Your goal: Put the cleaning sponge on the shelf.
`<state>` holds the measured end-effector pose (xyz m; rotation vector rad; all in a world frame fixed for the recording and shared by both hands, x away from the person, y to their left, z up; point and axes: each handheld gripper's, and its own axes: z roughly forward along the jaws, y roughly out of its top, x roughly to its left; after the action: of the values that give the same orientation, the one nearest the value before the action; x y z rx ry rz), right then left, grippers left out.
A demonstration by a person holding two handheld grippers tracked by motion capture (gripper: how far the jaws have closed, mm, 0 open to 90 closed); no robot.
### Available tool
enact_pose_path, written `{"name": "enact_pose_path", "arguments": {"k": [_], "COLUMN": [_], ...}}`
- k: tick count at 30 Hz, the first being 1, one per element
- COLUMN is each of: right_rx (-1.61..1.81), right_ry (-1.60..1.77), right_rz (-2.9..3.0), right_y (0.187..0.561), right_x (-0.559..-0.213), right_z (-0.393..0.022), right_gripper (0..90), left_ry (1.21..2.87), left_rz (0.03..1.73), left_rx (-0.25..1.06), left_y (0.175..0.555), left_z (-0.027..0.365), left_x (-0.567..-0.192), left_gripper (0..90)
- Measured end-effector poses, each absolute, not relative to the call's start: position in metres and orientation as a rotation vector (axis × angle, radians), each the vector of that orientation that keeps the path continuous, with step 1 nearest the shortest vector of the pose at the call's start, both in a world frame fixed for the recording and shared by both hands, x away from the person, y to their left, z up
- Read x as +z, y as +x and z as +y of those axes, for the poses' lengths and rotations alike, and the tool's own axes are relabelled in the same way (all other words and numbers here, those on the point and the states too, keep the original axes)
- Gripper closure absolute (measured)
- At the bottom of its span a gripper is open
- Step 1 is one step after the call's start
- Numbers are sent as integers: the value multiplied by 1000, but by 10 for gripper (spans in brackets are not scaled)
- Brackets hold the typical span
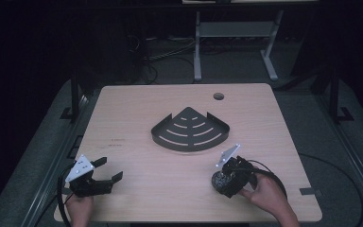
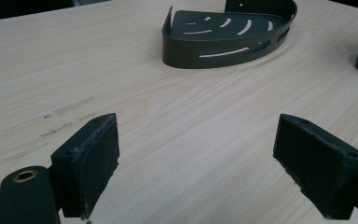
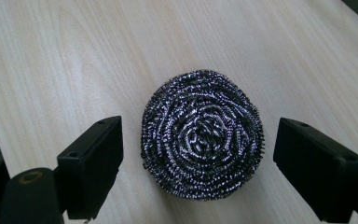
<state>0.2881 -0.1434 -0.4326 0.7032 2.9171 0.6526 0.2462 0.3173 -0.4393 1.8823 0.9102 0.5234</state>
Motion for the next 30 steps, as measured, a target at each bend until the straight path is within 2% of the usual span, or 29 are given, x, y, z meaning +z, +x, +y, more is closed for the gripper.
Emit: {"name": "enact_pose_path", "arguments": {"k": [15,30], "right_rx": [600,584], "right_ry": [691,679], "right_rz": [2931,2945], "right_y": [295,296], "right_x": [-441,-443], "right_z": [-138,-137], "right_gripper": [188,291], "left_ry": [1875,1876], "left_rz": [913,911], "left_rx": [523,526], "left_y": [246,246], "left_z": [318,319], "left_x": [-439,-439], "left_gripper": [137,137]}}
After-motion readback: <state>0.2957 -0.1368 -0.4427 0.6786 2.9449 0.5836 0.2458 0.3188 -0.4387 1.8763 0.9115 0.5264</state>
